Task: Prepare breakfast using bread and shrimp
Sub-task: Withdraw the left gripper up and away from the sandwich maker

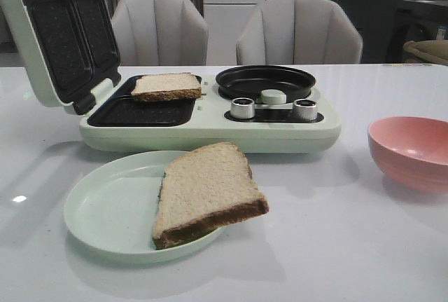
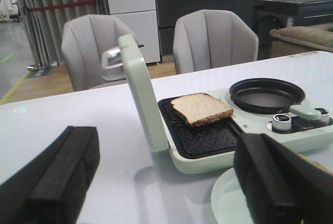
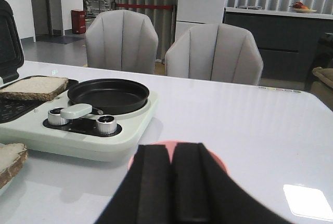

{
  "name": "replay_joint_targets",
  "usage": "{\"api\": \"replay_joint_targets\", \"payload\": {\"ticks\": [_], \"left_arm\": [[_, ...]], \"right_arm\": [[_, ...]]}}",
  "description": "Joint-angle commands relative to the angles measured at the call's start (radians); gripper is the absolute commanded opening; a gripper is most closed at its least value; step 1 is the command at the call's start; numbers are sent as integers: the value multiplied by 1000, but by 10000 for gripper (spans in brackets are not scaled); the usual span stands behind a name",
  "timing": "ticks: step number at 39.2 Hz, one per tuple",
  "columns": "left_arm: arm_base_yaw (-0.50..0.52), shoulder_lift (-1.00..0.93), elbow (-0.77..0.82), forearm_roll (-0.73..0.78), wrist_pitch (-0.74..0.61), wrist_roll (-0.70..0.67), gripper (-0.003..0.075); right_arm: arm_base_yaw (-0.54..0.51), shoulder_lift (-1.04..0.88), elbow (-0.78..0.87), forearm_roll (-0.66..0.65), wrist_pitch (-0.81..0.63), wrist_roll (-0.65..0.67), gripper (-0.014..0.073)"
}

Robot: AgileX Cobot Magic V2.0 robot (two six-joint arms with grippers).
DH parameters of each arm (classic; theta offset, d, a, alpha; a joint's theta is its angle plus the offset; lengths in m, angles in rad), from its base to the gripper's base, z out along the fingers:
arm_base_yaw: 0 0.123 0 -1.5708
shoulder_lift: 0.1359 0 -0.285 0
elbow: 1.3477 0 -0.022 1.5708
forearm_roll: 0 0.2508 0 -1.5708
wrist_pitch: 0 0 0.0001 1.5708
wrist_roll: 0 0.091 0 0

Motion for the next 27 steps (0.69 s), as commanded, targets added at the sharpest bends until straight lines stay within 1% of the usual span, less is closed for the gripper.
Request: {"api": "replay_joint_targets", "payload": {"ticks": [1, 6, 12, 17, 20, 25, 27], "left_arm": [[-22, 7, -2, -23, -97, -68, 583], [-40, 7, 16, -40, -116, -135, 583], [-42, 7, 33, -35, -145, -135, 583], [-42, 7, 37, -3, -152, -135, 583], [-42, 7, 37, 16, -152, -135, 583], [-42, 7, 37, 16, -152, -135, 583], [-42, 7, 37, 16, -152, -135, 583]], "right_arm": [[-7, -21, -17, -9, -73, -3, 118], [-7, -21, -17, -9, -73, -3, 118], [-7, -21, -17, -9, -73, -3, 118], [-7, -21, -17, -9, -77, -3, 118], [-7, -21, -17, -9, -106, -3, 118], [-7, -20, -22, 1, -245, -3, 118], [-7, -13, -44, 21, -239, -3, 118]]}}
